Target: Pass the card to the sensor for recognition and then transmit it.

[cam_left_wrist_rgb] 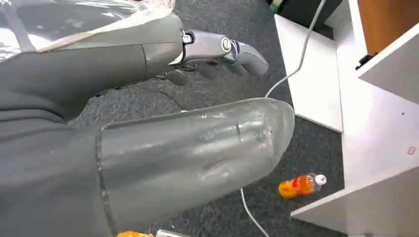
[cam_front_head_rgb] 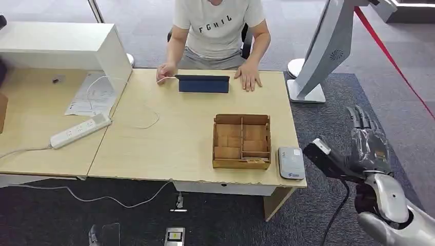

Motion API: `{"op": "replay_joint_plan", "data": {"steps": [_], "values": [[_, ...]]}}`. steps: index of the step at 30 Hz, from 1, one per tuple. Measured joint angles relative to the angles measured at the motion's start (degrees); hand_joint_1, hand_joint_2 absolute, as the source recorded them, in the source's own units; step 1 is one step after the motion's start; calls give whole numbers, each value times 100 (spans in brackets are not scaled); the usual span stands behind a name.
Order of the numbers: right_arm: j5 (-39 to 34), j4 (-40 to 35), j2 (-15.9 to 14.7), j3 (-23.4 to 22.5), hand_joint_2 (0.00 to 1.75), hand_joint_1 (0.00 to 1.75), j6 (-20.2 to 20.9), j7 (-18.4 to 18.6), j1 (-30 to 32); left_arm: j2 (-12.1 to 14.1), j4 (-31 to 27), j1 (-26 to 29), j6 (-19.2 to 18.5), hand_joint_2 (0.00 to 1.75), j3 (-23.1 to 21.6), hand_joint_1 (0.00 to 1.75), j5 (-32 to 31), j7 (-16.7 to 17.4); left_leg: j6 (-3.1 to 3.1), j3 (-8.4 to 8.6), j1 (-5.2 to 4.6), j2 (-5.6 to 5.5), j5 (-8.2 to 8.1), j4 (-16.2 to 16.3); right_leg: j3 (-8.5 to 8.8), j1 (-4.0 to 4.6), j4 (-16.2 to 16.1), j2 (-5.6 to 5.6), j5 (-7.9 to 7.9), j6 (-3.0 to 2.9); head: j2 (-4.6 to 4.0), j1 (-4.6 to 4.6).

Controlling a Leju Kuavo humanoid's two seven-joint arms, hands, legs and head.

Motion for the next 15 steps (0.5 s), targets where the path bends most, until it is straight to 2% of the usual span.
{"op": "replay_joint_plan", "data": {"steps": [6, 10, 11, 12, 13, 14, 15], "values": [[-157, 26, 70, 155, 0, 0, -68, -63, -231, 0, -7, -50, 7, 0, 125, 0, -212, 0, 0, 0, 0, 0, 0, 0, 0, 0, 1, 0, 0, 0, 0, 0], [-280, 39, 79, 234, 0, 0, -135, -48, -341, -2, -55, -92, 7, 0, 173, 0, -588, 0, 0, 0, 0, -2, 0, 0, 0, 0, 1, 0, 0, 0, 0, 2], [-304, 42, 79, 245, 0, 0, -153, -41, -362, -7, -55, -109, -110, 0, 184, 0, -557, 51, 0, 3, 0, 0, 0, 1, -2, 0, -2, 0, 0, 0, 0, 0], [-348, 52, 64, 251, 0, 0, -193, -22, -369, 6, 62, -203, -511, 0, 188, 0, -390, 281, 0, 3, -1, -1, 0, 1, -3, -1, -3, 0, 0, 0, 0, 0], [-433, 70, 22, 249, 0, 0, -238, -31, -361, 86, 362, -370, -1102, 0, 188, 0, -174, 572, 1, 2, -4, -12, 1, 1, 0, -4, -3, -8, 0, 0, 0, 0], [-518, 92, -26, 234, 0, 0, -256, -110, -347, 199, 641, -470, -1969, 0, 186, 0, -45, 860, 1, 0, -2, -19, 1, 1, 1, -2, -2, -18, 0, 1, 0, -2], [-573, 116, -81, 196, 0, 0, -256, -169, -324, 309, 805, -481, -2878, 0, 175, 0, -33, 940, 0, -1, 0, -15, 1, 1, 2, 1, -3, -17, 0, 0, 0, 7]]}}
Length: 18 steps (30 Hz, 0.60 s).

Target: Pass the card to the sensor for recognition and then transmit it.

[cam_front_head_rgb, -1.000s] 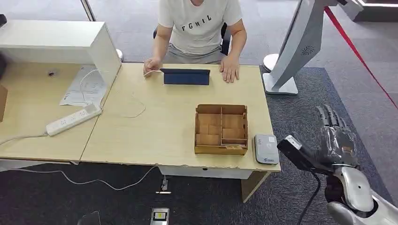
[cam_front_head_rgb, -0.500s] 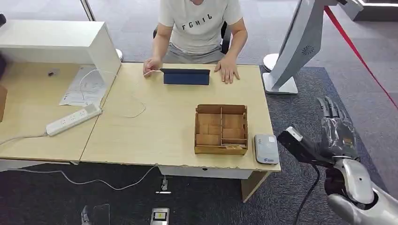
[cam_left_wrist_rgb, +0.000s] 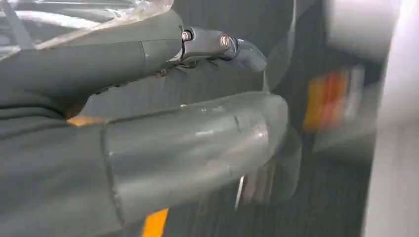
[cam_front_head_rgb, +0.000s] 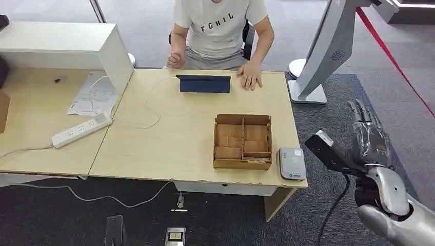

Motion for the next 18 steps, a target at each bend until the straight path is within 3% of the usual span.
{"op": "replay_joint_plan", "data": {"steps": [1, 2, 3, 8, 16, 17, 18], "values": [[-30, 9, -78, -72, 0, 0, 6, -50, 56, 95, 143, -16, -783, 0, -17, 0, -2, 22, 0, 0, 0, 3, -1, 0, -2, 0, 0, 3, 0, 0, 0, -9], [-52, 9, -148, -146, 0, 0, 26, -57, 125, 174, 292, -54, -1200, 0, -24, 0, -2, 32, 0, -2, 0, 3, -1, 0, -3, 0, 1, 5, 0, 0, 0, -5], [-59, 9, -216, -222, 0, 0, 61, -57, 203, 246, 445, -96, -1341, 0, -41, 0, -11, 48, 0, -2, -1, 3, -1, 0, -3, -1, 1, 6, 0, 0, 0, -4], [-17, 4, -378, -564, 0, 0, 236, -89, 463, 467, 904, -246, -1118, 0, -96, 0, -9, 203, 0, -4, -1, 5, -2, -1, -6, -1, 0, 8, -1, -1, 0, -7], [276, -9, -295, -750, 0, 0, 323, -129, 720, 664, 1366, -164, -1087, 0, -109, 0, 92, 546, 0, -4, 1, 7, -2, -3, -3, 2, 3, 7, -1, -2, 0, -4], [293, -9, -271, -752, 175, 0, 323, -129, 747, 682, 1405, -134, -1072, 0, -109, 0, 96, 572, 0, -4, 1, 7, -2, -3, -4, 2, 2, 7, -1, -1, 0, -7], [311, -9, -251, -754, 175, 0, 324, -135, 774, 695, 1442, -102, -1052, 0, -107, 0, 101, 610, 0, -5, 1, 6, -1, -3, -4, 2, 2, 7, -2, -1, 0, -4]]}}
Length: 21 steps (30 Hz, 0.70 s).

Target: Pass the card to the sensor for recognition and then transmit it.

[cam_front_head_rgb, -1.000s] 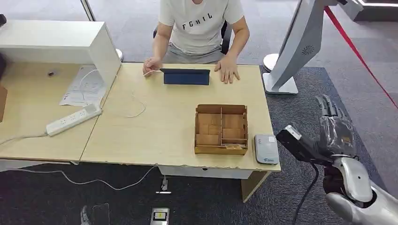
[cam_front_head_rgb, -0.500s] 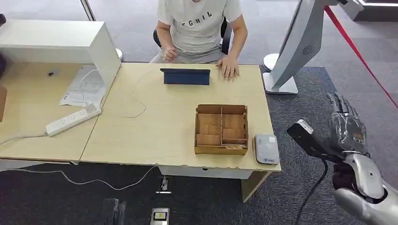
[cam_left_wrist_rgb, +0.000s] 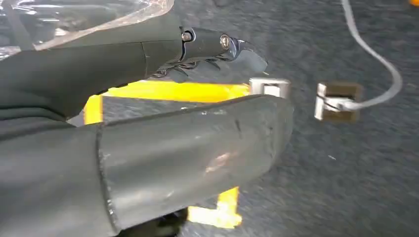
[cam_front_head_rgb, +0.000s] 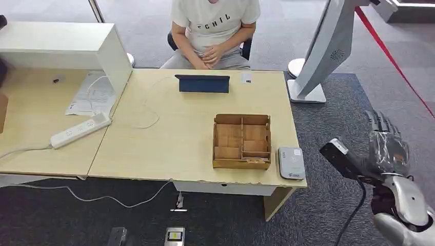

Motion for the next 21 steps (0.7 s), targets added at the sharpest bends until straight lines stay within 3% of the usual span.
{"op": "replay_joint_plan", "data": {"steps": [9, 21], "values": [[214, -142, 181, -37, 175, 0, 30, -61, 424, 92, 234, 149, 122, 0, 0, 0, -2, 131, 0, -1, 0, 0, 0, 0, 0, 0, -1, -2, -1, 1, 0, 0], [923, -544, 606, 221, 175, 0, 599, -118, 577, 144, 334, 149, 124, 0, 0, 0, -68, 50, -1, 1, 2, 0, 1, -1, 2, 2, 1, -2, -1, 1, 0, -2]]}}
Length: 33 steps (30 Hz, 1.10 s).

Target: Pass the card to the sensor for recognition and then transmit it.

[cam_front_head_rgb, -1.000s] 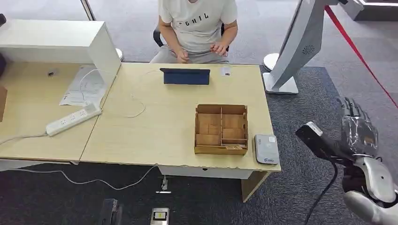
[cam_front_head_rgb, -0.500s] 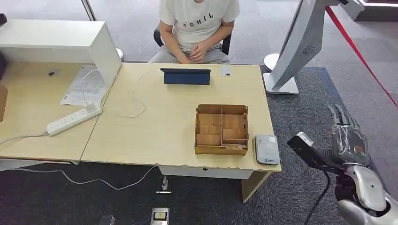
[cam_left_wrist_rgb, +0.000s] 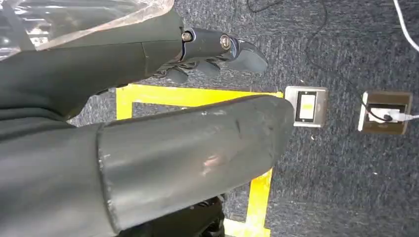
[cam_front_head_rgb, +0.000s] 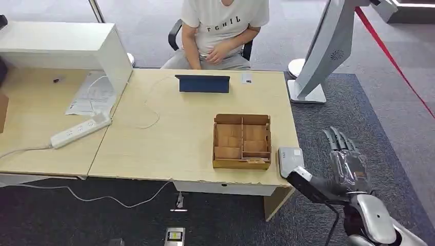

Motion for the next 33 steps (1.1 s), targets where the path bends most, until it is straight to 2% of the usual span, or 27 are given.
{"op": "replay_joint_plan", "data": {"steps": [11, 17, 33], "values": [[422, -284, 457, 299, 175, 0, 483, 55, -64, 0, 74, 2, 129, 0, 0, 0, -68, 83, 0, 0, 0, 0, 0, 0, 1, 0, 0, 0, 0, 0, 0, 4], [494, -291, 704, 457, 175, 0, 511, 24, -136, -2, 101, 2, 109, 0, 0, 0, -164, 107, -1, 2, 1, 0, 1, 0, 1, 1, 0, 0, 0, 0, 0, 4], [505, 177, 1414, 601, 175, 0, 911, 7, -330, -31, 105, -103, 79, 0, -2, 0, -297, 254, -1, 2, 1, 2, 1, 0, 1, 1, 1, 0, 0, -1, 0, 2]]}}
